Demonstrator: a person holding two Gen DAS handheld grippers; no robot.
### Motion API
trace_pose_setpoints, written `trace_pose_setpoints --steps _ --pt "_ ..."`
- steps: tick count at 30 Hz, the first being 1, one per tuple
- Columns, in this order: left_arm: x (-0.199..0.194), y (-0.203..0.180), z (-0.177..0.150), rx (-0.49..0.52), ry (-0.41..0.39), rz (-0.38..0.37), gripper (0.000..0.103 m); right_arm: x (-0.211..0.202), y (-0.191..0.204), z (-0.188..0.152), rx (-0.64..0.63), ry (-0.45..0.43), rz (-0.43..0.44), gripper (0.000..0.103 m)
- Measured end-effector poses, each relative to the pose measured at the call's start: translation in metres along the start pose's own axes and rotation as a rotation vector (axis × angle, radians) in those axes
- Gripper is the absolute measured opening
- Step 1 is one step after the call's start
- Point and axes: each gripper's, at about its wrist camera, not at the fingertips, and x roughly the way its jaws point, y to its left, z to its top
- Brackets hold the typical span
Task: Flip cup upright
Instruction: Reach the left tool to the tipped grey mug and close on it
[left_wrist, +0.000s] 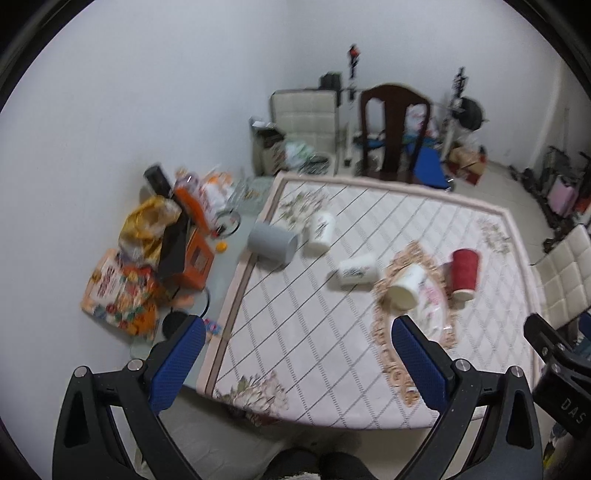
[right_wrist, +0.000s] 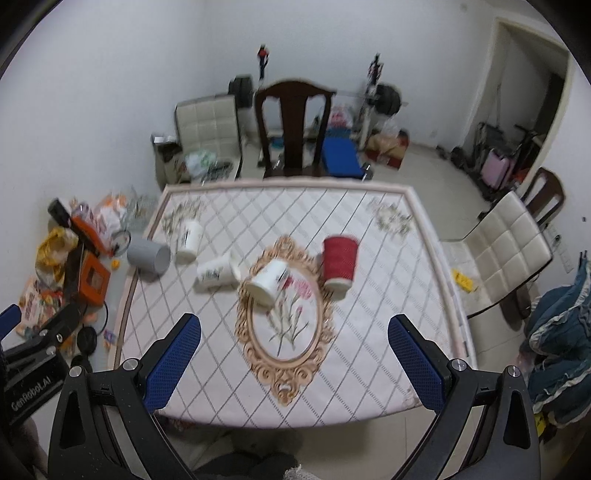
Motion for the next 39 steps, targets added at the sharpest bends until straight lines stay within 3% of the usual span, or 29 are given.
trace_pose_setpoints --steps 9,17,21,25,34,39 --pt "0.109 0.033 -0.021 -0.043 0.208 0.103 0.103 0.130 0.048 -0.024 -0.047 0.189 -0.003 0.102" --pt "0.223 0.062 -0.009 -0.079 0.383 0.089 0.103 0.254 0.090 -0.036 -0.058 0.366 -0.065 0.102" --pt "0.273 0.072 0.008 -0.110 0.428 0.069 0.103 0.297 0.106 -0.036 -0.068 0.414 -0.113 0.102" --pt "0.315 0.080 0.030 -0.180 0.465 0.009 0.103 0.327 0.115 -0.035 -0.056 0.450 -0.151 0.102" --pt "0.396 0.119 0.081 -0.555 0.511 -0.191 0.102 0.366 0.127 -0.017 0.005 0.457 -0.197 0.102" --pt "0.430 0.119 0.095 -0.679 0.536 -0.249 0.102 0.373 0.129 -0.010 0.022 0.436 -0.213 0.102"
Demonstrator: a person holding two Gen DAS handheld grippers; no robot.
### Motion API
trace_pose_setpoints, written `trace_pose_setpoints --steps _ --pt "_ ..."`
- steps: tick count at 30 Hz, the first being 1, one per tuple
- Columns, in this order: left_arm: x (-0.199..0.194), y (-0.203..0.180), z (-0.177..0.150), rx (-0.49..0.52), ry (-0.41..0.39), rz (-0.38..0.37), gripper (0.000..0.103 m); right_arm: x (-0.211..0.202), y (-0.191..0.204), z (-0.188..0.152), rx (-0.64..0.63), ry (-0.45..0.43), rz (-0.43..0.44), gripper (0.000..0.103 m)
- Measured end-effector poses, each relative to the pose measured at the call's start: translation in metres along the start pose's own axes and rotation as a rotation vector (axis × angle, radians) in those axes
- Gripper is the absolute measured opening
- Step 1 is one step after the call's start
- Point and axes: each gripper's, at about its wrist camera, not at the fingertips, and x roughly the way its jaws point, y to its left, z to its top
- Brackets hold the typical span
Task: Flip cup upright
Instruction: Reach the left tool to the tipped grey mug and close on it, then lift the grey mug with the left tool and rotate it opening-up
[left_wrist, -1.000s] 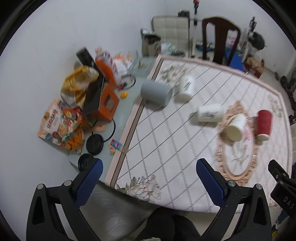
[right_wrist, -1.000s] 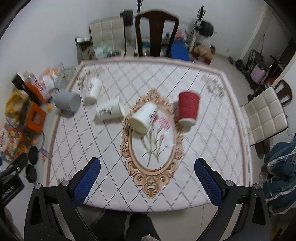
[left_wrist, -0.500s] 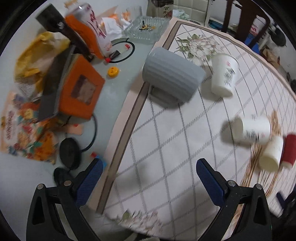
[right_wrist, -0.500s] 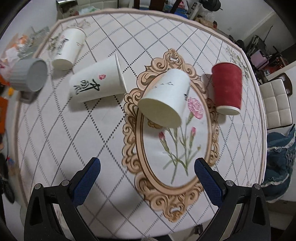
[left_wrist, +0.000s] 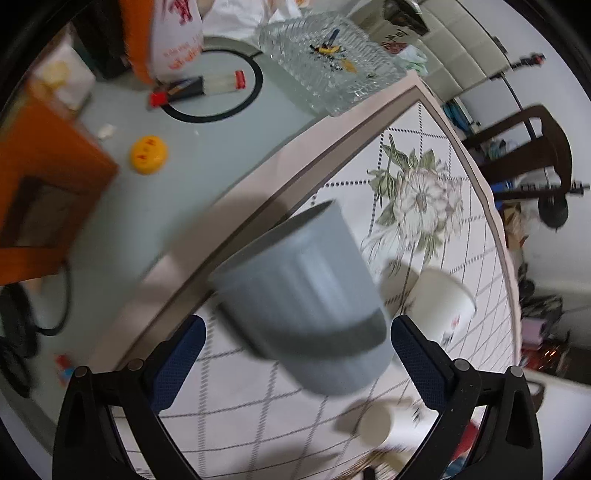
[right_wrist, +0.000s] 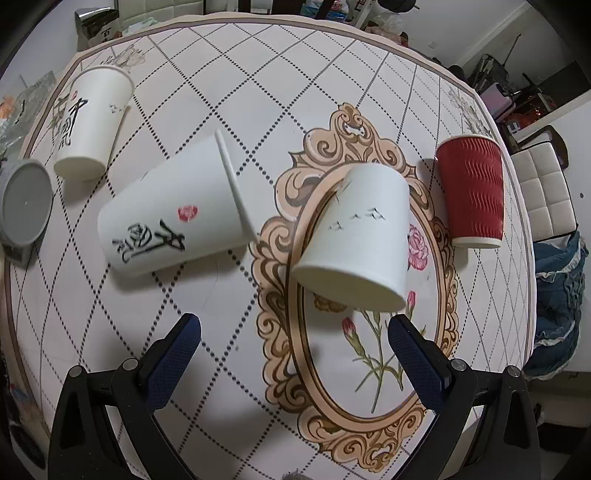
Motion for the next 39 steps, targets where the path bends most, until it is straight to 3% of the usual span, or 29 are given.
trace_pose_setpoints --steps 4,6,8,16,21,25,30,39 --pt "0.021 -0.004 0.013 -0.052 0.024 -0.005 0.100 0.005 -0.001 0.003 0.018 0.016 0.000 0.102" --pt "0.028 -0.004 0.016 -0.062 0.033 -0.005 0.090 0.007 -0.001 0.004 0.025 0.023 0.001 0.102" --pt "0.029 -0.004 0.018 -0.051 0.032 -0.021 0.089 0.007 -0.002 0.004 0.029 0.025 -0.001 0.102" --pt "0.024 -0.019 0.018 0.192 -0.038 0.098 0.087 0.000 -0.008 0.004 0.044 0.013 -0.008 0.102" --pt "0.012 -0.025 0.001 0.393 -0.119 0.208 0.087 -0.008 -0.013 -0.001 0.050 -0.004 -0.002 0.102" --pt "0.002 -0.023 -0.015 0.490 -0.158 0.254 0.086 -0.014 -0.017 -0.008 0.051 -0.008 0.002 0.102" --pt "-0.008 -0.023 -0.038 0.571 -0.208 0.287 0.085 -0.021 -0.022 -0.016 0.040 -0.025 0.007 0.102" --pt "-0.035 -0.022 -0.079 0.621 -0.241 0.298 0.083 -0.044 -0.048 -0.031 0.041 -0.081 0.035 0.102"
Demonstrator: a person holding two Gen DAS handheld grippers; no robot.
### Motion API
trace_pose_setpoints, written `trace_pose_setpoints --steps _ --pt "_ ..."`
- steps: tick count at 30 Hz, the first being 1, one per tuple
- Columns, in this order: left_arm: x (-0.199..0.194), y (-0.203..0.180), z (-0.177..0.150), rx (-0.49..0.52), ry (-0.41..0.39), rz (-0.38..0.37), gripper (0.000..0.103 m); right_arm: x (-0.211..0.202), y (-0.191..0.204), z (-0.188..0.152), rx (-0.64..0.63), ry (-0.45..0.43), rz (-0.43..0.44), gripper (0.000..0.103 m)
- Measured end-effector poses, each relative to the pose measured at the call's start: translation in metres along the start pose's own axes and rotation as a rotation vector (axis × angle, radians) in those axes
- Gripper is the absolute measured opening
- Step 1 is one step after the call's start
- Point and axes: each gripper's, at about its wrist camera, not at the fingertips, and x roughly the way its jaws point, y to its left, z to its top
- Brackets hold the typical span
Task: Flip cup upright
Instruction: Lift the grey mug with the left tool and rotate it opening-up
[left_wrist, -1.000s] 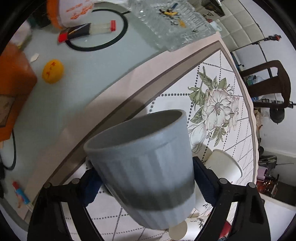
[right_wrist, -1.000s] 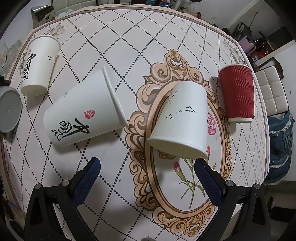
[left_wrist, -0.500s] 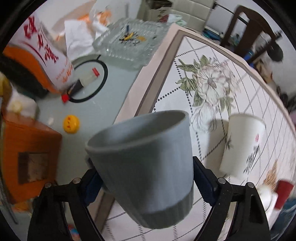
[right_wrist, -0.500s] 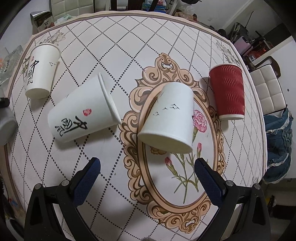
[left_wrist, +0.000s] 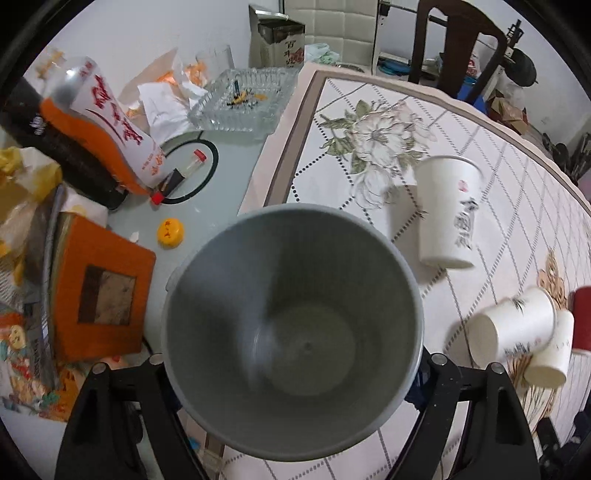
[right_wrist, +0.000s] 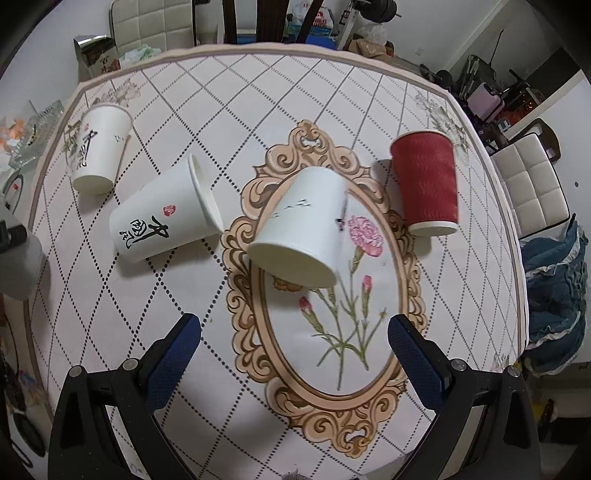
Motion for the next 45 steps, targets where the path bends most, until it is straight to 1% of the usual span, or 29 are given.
trace_pose_setpoints --steps 4,6,9,12,14,16,19,23,27,28,34,37,45 --pt "-0.024 -0.013 -0.015 0.018 -0.032 0.020 0.083 -0.008 -0.021 -0.008 0.003 -0.012 0.025 0.102" --pt "-0.040 -0.021 -0.028 0.030 -0.045 0.029 0.083 -0.010 -0.033 -0.012 0.002 -0.015 0.036 0.102" --pt "-0.063 -0.037 -0.052 0.055 -0.042 0.025 0.083 -0.012 -0.056 -0.020 0.010 -0.012 0.056 0.102" --pt "-0.079 -0.055 -0.078 0.079 -0.019 0.007 0.083 -0.008 -0.076 -0.030 0.008 0.012 0.072 0.102" --pt "-0.085 -0.071 -0.101 0.098 0.018 -0.020 0.083 -0.003 -0.091 -0.037 0.003 0.034 0.080 0.102" --pt "-0.085 -0.089 -0.125 0.123 0.074 -0.062 0.083 0.003 -0.106 -0.045 0.001 0.047 0.075 0.102" --pt "-0.070 -0.122 -0.163 0.175 0.188 -0.124 0.083 0.014 -0.131 -0.056 0.017 0.070 0.055 0.102" --pt "-0.042 -0.159 -0.192 0.243 0.298 -0.155 0.083 0.030 -0.164 -0.065 0.062 0.106 0.029 0.102" --pt "-0.015 -0.179 -0.193 0.252 0.354 -0.162 0.082 0.037 -0.187 -0.070 0.098 0.113 0.006 0.102" --pt "-0.010 -0.183 -0.188 0.249 0.354 -0.171 0.082 0.038 -0.193 -0.070 0.108 0.115 0.001 0.102" --pt "0.008 -0.201 -0.157 0.263 0.320 -0.127 0.082 0.044 -0.212 -0.073 0.145 0.129 -0.011 0.102" --pt "0.013 -0.206 -0.147 0.265 0.307 -0.114 0.082 0.046 -0.215 -0.073 0.153 0.139 -0.012 0.102" --pt "0.019 -0.205 -0.133 0.230 0.317 -0.103 0.083 0.053 -0.216 -0.069 0.154 0.149 -0.009 0.102"
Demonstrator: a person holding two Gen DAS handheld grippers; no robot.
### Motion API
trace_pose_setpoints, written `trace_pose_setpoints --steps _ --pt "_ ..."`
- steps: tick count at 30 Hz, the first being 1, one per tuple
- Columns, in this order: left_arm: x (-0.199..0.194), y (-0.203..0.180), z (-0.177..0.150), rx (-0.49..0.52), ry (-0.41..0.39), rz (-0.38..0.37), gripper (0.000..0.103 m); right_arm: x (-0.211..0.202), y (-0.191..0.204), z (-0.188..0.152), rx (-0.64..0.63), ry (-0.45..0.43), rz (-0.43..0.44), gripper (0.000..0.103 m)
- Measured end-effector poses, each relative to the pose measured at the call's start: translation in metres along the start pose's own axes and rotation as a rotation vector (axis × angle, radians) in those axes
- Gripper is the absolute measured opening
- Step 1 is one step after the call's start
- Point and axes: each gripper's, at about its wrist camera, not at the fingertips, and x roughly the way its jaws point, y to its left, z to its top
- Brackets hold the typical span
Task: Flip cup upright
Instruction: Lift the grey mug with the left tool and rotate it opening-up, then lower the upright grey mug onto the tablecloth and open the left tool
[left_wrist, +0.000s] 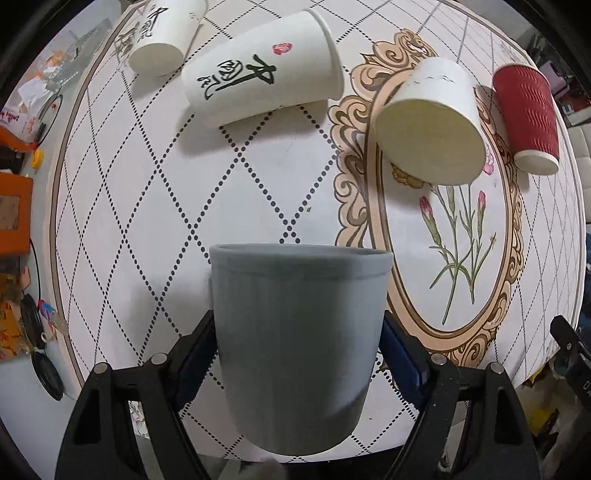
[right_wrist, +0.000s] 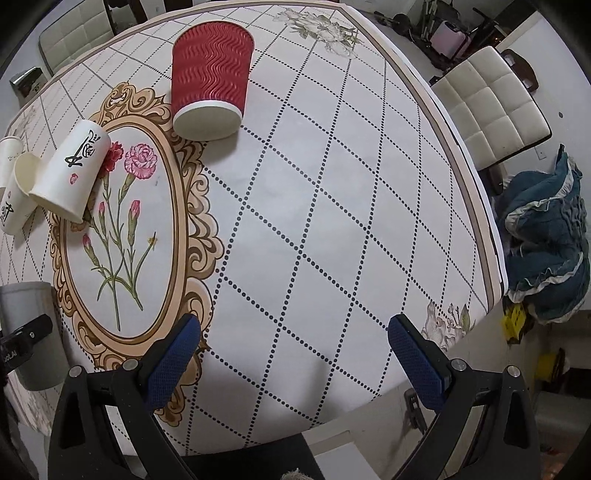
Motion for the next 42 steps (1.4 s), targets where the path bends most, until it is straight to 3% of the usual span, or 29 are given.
trace_pose_setpoints --steps 7,15,24,31,42 --pt "-0.005 0.004 -0.010 -0.007 -0.018 0.017 0.102 0.000 0.007 0.002 -0.022 -0.007 0.007 0.102" --pt "-0.033 0.006 -0.031 -0.034 -0.063 0.041 0.103 -0.006 0.010 0.000 -0.037 -0.021 0.020 0.102" --pt "-0.094 0.018 -0.059 -0.081 -0.174 0.091 0.103 -0.034 0.015 -0.004 -0.052 -0.057 0.064 0.102" --pt "-0.120 0.069 -0.081 -0.137 -0.245 0.160 0.103 -0.072 0.039 -0.008 -0.079 -0.100 0.113 0.102" --pt "-0.103 0.148 -0.105 -0.185 -0.243 0.207 0.103 -0.116 0.130 -0.020 -0.166 -0.125 0.153 0.102"
